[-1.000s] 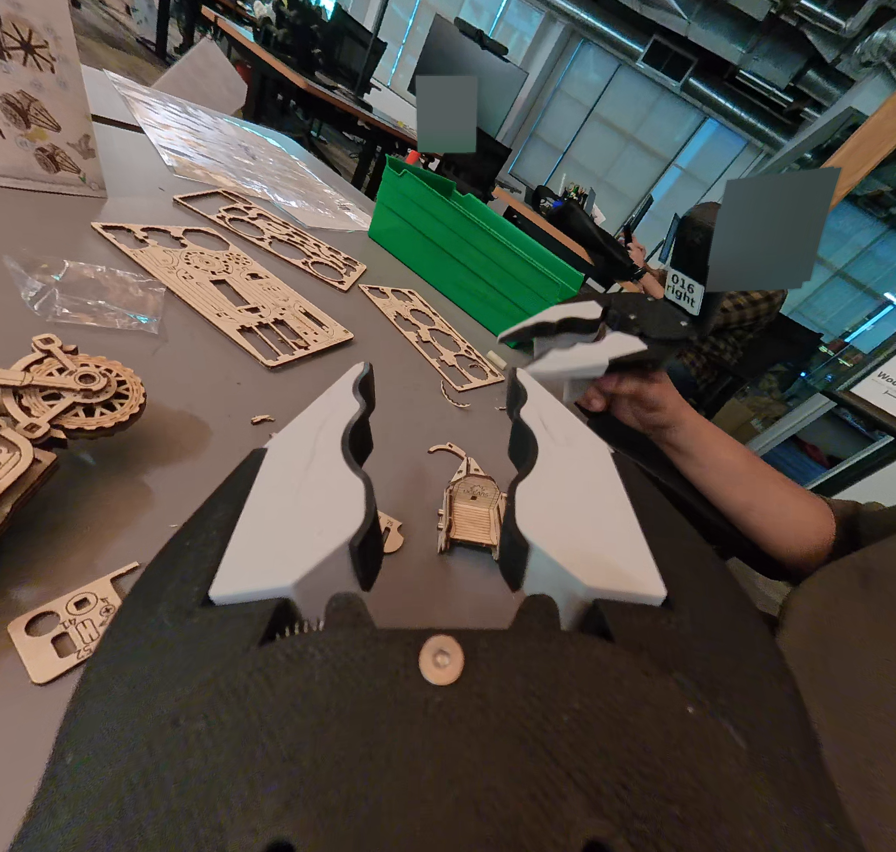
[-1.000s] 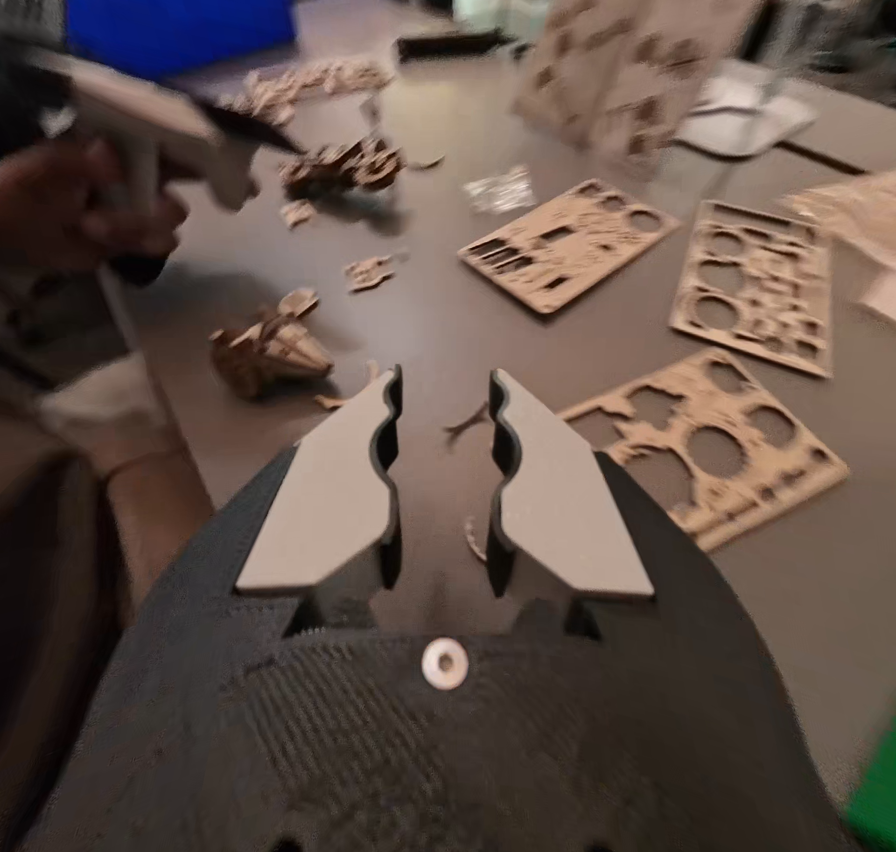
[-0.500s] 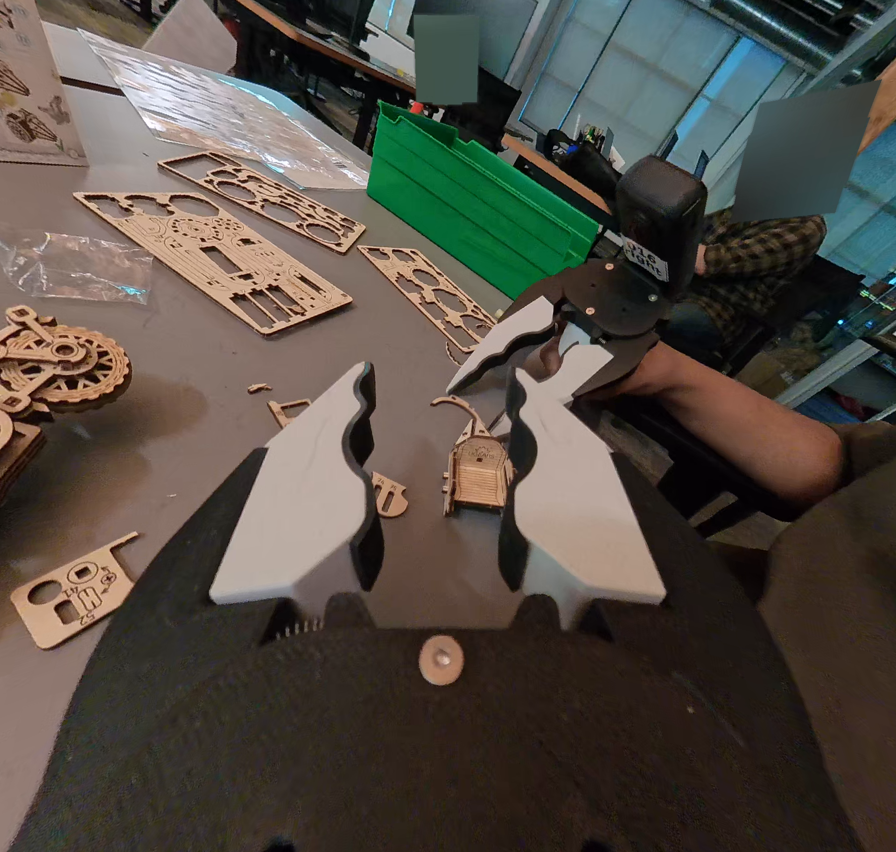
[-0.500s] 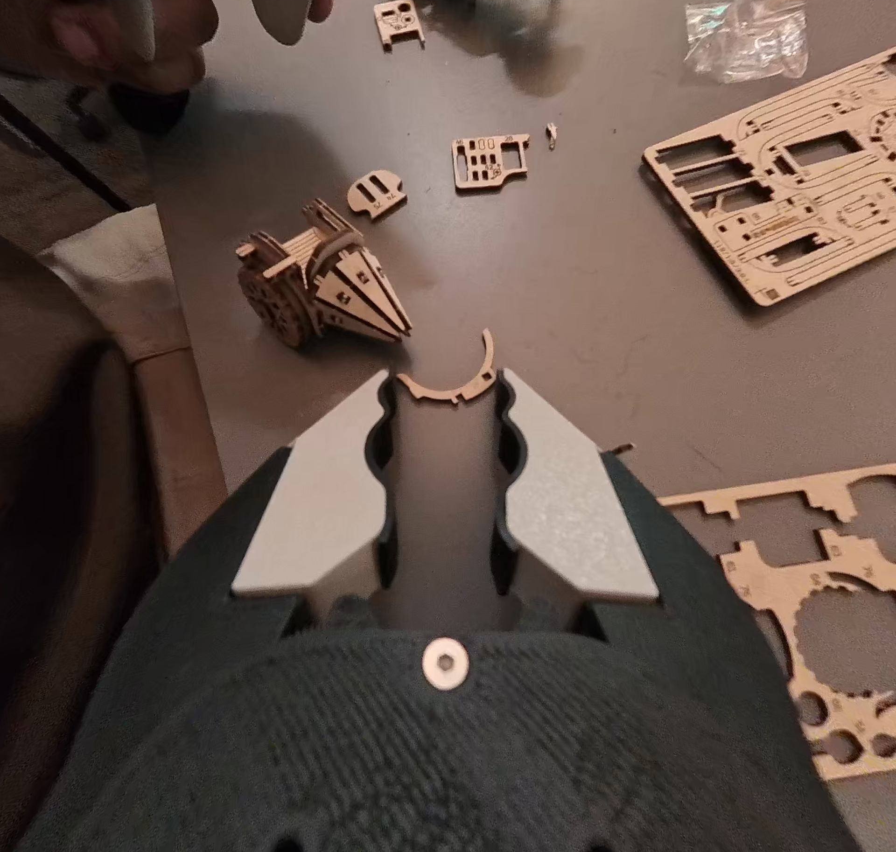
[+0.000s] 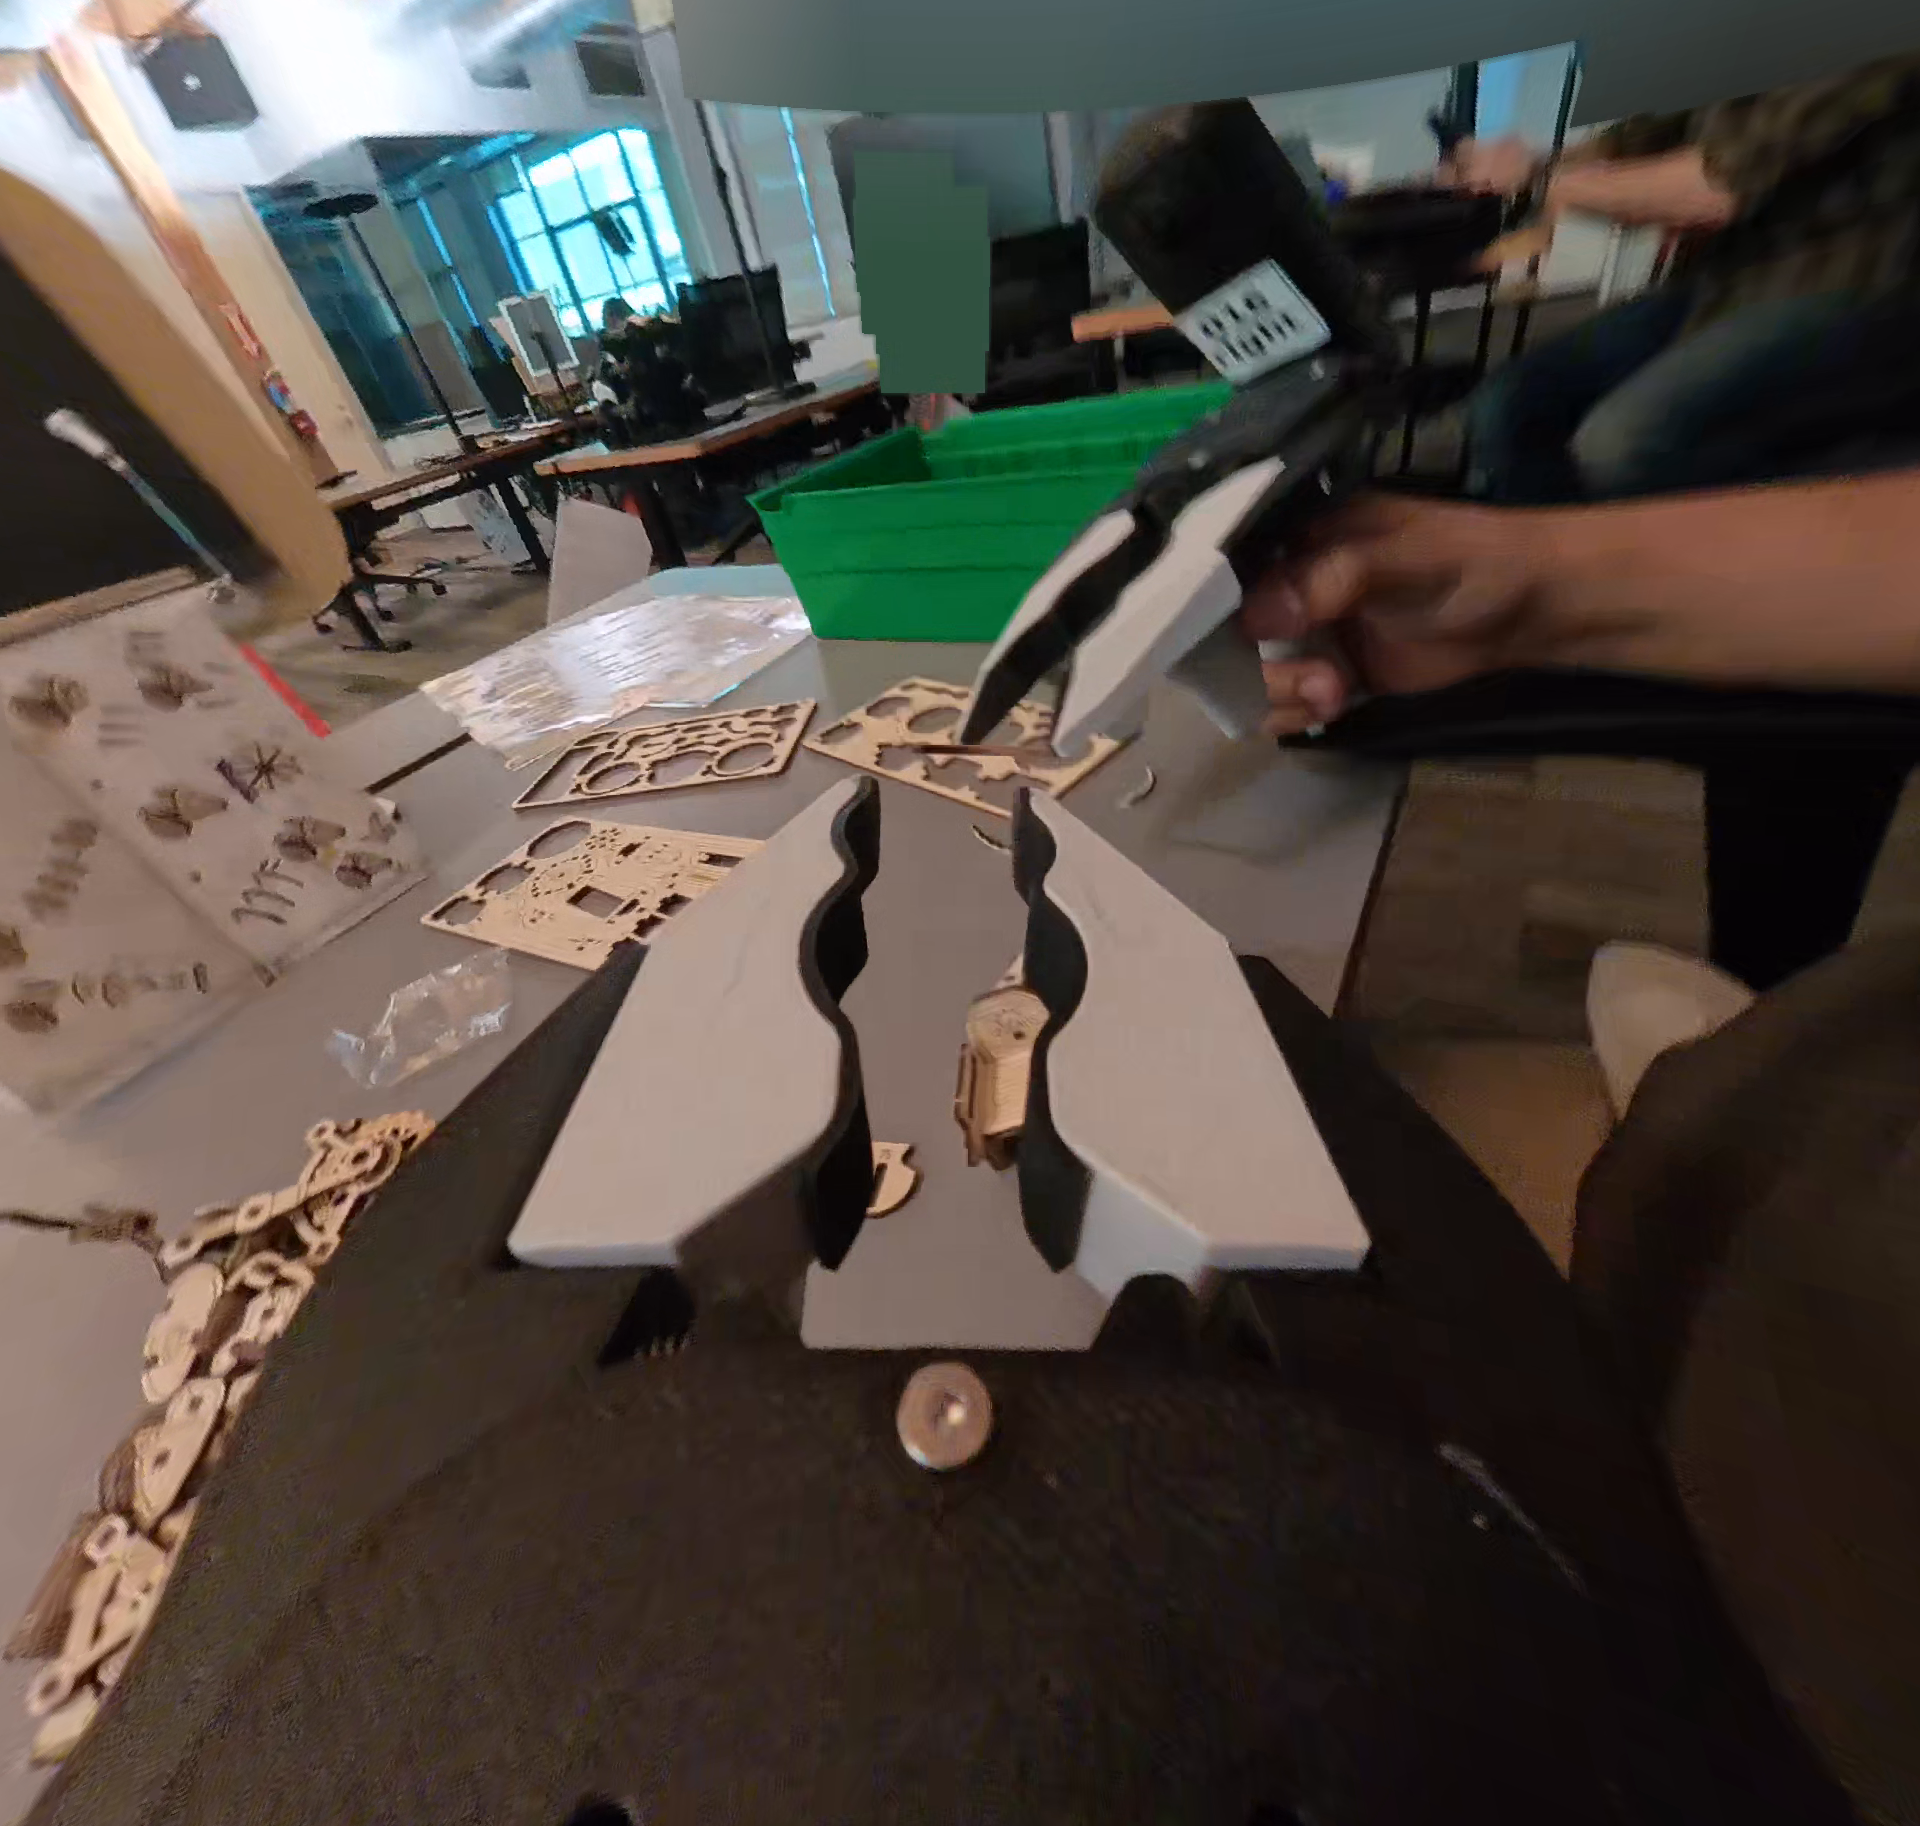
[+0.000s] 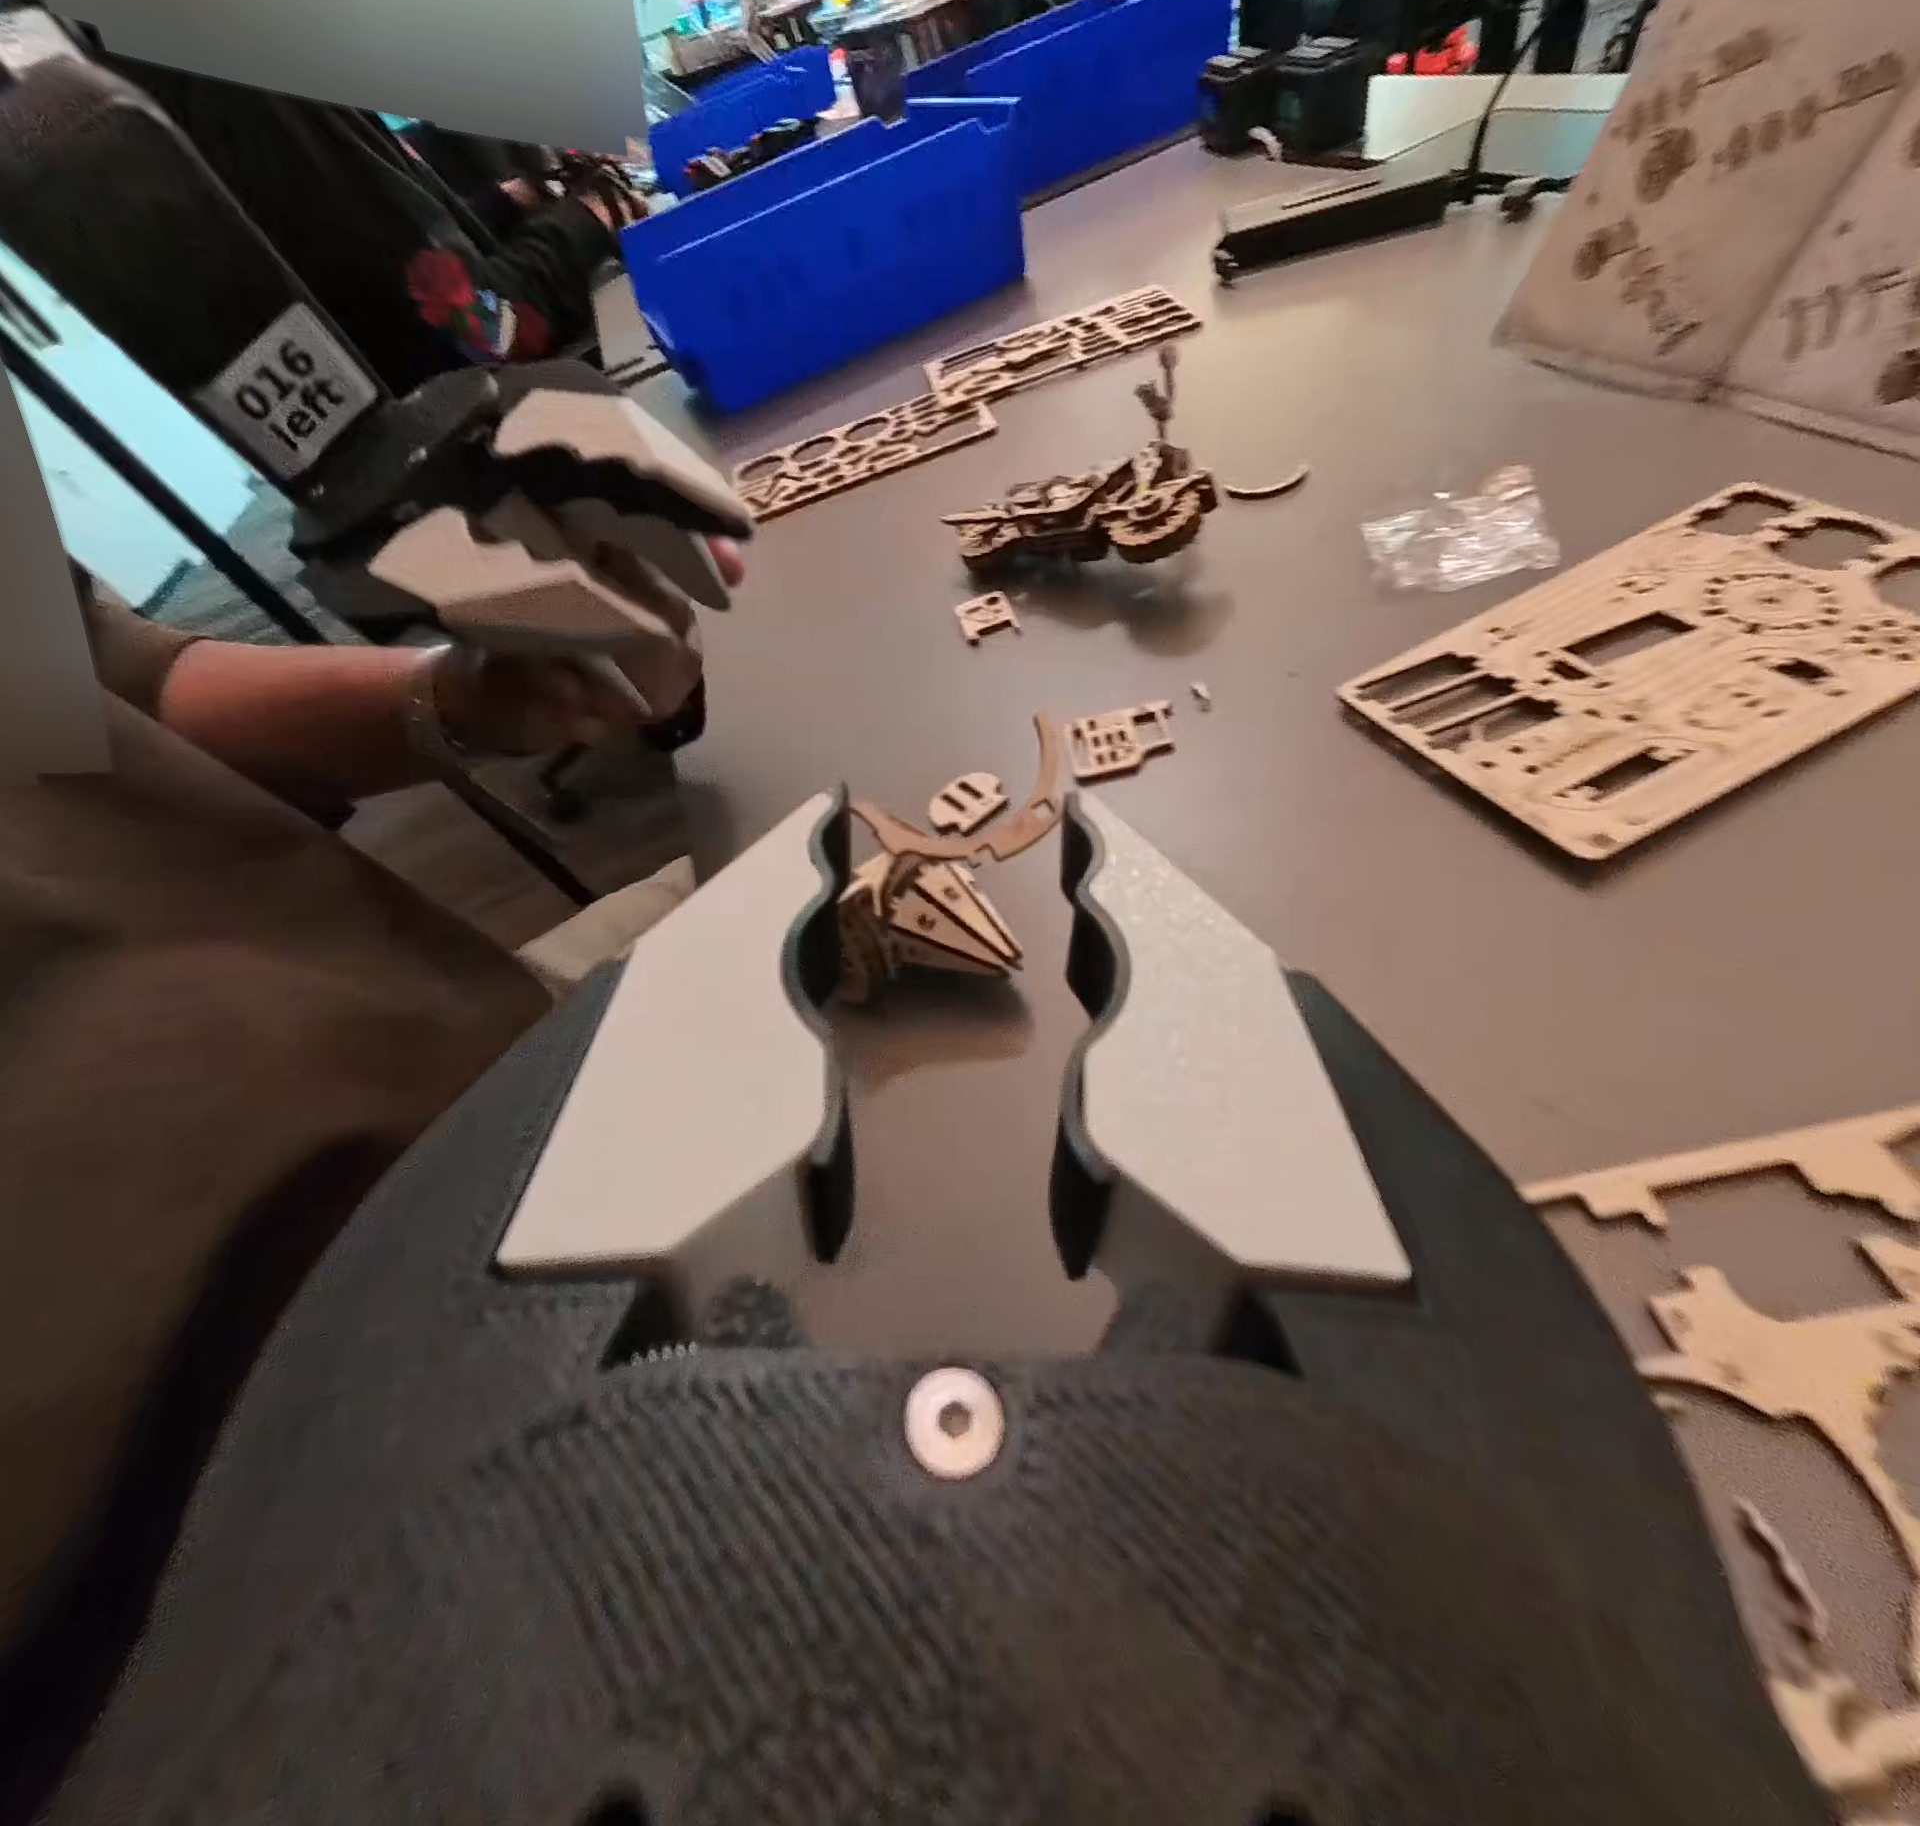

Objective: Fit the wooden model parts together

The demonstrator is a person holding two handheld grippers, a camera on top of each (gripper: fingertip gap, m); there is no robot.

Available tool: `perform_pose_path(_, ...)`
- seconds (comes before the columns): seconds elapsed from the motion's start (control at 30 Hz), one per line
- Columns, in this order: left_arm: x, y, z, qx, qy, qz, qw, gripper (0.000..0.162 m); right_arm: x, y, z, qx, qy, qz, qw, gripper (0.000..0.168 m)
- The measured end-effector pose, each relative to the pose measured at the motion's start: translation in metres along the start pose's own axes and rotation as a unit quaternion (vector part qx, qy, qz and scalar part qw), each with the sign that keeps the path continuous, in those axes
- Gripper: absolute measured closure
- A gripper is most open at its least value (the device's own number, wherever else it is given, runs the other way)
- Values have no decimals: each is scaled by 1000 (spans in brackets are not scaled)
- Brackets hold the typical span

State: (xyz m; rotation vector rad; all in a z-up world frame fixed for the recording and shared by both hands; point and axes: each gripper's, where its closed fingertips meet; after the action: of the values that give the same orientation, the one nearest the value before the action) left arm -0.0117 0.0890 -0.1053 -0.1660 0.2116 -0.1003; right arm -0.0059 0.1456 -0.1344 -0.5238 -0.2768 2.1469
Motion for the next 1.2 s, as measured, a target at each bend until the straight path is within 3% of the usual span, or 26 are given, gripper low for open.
perform_pose_path(0.17,26,20,-16,-86,117,27,989,139,-20,10,-4,-31,-52,-1,998,129)
perform_pose_path(0.27,24,21,-14,-105,162,73,978,153,-31,14,-5,-44,-69,-2,997,129)
perform_pose_path(0.37,32,23,-17,-120,195,70,971,156,-42,15,-2,-40,-68,17,997,129)
perform_pose_path(0.67,43,24,-12,-98,224,68,967,148,-46,14,1,-32,-36,40,998,129)
perform_pose_path(0.87,44,25,-13,-89,248,78,961,153,-45,18,-5,-39,-5,58,998,129)
perform_pose_path(1.2,43,24,-7,-66,199,66,975,151,-47,17,-2,-13,67,120,990,129)
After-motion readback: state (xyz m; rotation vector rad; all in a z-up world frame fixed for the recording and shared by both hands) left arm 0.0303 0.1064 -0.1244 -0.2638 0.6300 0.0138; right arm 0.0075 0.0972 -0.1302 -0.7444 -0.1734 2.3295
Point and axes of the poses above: each gripper's, where its closed fingertips meet, y out along the fingers, z out of its top, x = y × z across the jaws, and after that the axes turned 7 degrees about -x, right-handed
